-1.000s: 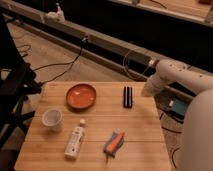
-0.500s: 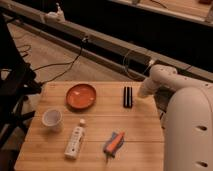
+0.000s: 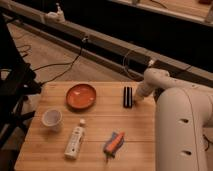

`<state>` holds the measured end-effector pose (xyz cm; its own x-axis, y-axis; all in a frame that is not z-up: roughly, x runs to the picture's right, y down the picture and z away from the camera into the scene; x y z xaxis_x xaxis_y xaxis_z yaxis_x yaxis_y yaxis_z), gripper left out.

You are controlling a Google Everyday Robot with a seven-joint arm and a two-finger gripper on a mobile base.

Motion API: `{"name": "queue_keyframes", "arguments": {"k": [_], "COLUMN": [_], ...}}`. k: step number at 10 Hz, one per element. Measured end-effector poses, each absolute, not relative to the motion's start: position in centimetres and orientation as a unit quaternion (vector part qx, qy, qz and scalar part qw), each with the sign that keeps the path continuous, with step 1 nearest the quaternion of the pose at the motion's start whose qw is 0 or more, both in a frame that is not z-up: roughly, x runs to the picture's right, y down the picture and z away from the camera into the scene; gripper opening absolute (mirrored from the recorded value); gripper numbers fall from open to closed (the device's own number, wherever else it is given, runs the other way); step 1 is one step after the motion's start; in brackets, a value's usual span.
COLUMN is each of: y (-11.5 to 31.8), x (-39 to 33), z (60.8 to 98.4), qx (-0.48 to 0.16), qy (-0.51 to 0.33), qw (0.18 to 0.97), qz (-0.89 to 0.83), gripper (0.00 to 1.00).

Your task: Push the eraser across the table

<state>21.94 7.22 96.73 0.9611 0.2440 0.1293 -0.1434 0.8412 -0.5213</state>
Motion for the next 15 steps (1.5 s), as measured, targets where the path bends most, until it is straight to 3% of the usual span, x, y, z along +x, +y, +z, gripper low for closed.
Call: {"name": "queue_keyframes", "arguments": {"k": [5, 9, 15], "y": [6.4, 5.5, 5.9], "x": [16.8, 9.3, 4.8], "z": [97.7, 95.8, 96.0], "qx": [-0.263, -0.268, -0.276], "qy": [-0.137, -0.220, -0.272], "qw": [0.951, 0.936, 0.921], "qz": [0.084, 0.061, 0.030], "gripper": [0.00, 0.00, 0.00]}}
